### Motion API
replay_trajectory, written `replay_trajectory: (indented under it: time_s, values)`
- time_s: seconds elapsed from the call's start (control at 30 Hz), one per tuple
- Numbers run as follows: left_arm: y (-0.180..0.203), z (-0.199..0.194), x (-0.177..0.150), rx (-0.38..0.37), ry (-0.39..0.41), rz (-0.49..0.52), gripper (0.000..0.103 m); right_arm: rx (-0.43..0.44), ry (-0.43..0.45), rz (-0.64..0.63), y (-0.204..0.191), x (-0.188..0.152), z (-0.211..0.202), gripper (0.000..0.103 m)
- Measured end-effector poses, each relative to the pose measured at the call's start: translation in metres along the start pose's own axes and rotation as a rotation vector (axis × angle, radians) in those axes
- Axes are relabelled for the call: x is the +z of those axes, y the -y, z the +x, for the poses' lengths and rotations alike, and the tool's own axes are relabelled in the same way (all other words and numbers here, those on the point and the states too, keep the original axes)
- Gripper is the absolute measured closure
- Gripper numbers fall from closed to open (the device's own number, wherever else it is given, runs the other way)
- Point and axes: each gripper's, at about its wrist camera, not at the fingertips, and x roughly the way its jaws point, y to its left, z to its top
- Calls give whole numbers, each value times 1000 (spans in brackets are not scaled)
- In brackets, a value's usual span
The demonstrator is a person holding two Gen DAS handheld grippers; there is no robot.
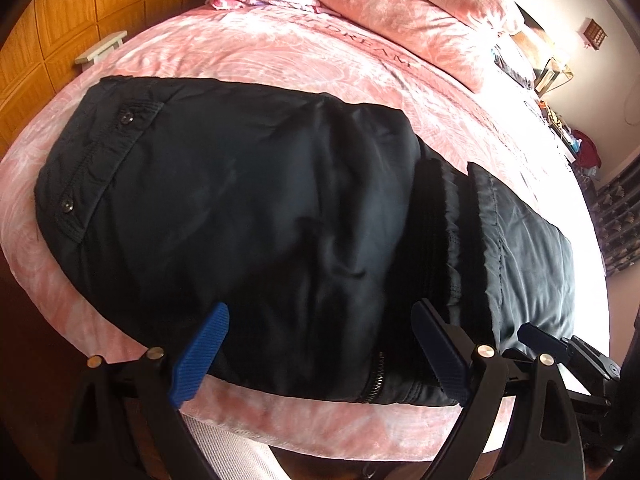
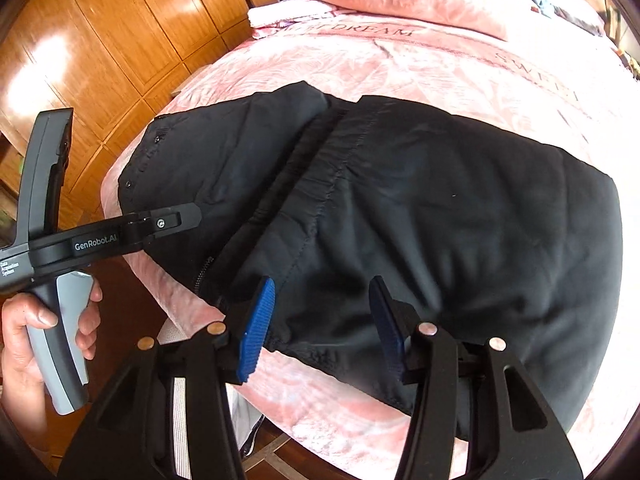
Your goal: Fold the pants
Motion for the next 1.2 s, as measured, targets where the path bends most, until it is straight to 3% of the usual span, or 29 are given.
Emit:
replay_trajectory:
  time_s: [0.17, 0.37, 0.53, 0.63, 0.83, 1.03, 1.2]
  values:
    - [-18, 3, -4, 5, -18, -42, 10, -44, -43, -11, -5, 3, 21, 52]
    - [-54, -13, -3, -8, 22, -98, 10, 21, 2, 63, 10, 3, -5, 53]
    - [-137, -30, -13, -3, 66, -340, 10, 31, 8, 86, 15, 2, -10, 52]
    - [-179, -29, -15, -57, 89, -476, 11, 29, -7, 85, 12, 4, -4, 52]
    - [-226, -9, -11, -165, 134, -635, 16, 5, -33, 67, 7, 7, 9, 52]
    - [-246, -6, -3, -308, 233, -712, 16, -1, -46, 57, 7, 7, 17, 52]
    - [-260, 8, 0, -381, 247, -767, 16, -15, -44, 43, 5, 4, 20, 51]
